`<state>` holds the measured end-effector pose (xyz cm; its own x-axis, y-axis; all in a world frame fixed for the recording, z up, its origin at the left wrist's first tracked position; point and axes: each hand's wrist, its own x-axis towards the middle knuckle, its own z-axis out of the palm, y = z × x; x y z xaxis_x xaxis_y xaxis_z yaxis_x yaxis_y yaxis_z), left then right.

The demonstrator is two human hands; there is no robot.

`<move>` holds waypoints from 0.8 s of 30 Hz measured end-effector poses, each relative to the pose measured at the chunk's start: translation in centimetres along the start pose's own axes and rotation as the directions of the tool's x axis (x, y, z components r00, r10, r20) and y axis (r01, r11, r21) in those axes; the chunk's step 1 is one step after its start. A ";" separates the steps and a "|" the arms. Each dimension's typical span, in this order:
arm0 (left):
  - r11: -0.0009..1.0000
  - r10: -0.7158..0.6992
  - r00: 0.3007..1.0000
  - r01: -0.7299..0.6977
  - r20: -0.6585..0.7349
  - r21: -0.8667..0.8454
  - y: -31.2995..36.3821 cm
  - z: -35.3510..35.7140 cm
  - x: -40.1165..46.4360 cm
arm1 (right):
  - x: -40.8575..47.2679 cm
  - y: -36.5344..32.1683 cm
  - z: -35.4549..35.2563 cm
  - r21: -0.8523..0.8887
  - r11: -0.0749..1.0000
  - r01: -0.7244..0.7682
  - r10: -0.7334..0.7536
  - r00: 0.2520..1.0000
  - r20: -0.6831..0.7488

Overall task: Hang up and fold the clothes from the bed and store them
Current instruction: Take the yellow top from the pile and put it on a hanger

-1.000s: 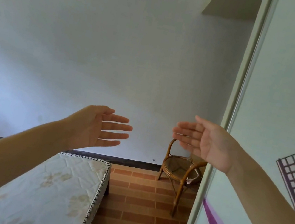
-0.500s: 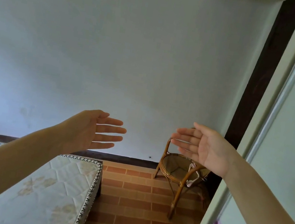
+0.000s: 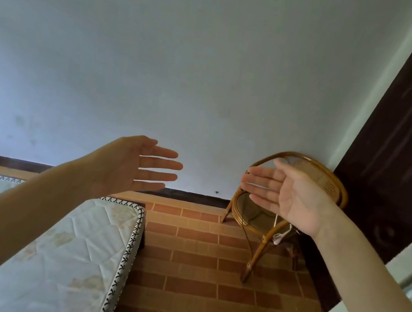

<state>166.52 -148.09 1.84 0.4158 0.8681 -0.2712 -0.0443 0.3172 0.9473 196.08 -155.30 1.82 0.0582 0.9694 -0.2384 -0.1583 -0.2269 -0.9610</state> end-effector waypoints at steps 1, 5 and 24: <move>1.000 -0.006 1.000 0.006 -0.002 -0.005 0.0 0.0 1.6 | 1.8 -0.1 -0.5 0.001 1.000 -0.002 0.002 1.000 0.002; 1.000 -0.013 1.000 0.013 0.001 -0.004 0.8 0.4 8.3 | 9.2 -1.5 -2.9 0.002 1.000 0.016 -0.017 1.000 0.019; 0.987 -0.096 0.979 0.070 -0.181 -0.143 4.4 -4.7 32.0 | 38.8 -3.9 -6.5 -0.083 0.986 -0.141 0.155 0.967 0.201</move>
<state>175.33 -117.12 -3.49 0.2467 0.8885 -0.3870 -0.1449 0.4287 0.8918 205.33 -117.42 -4.56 -0.1664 0.9213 -0.3516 -0.0820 -0.3683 -0.9261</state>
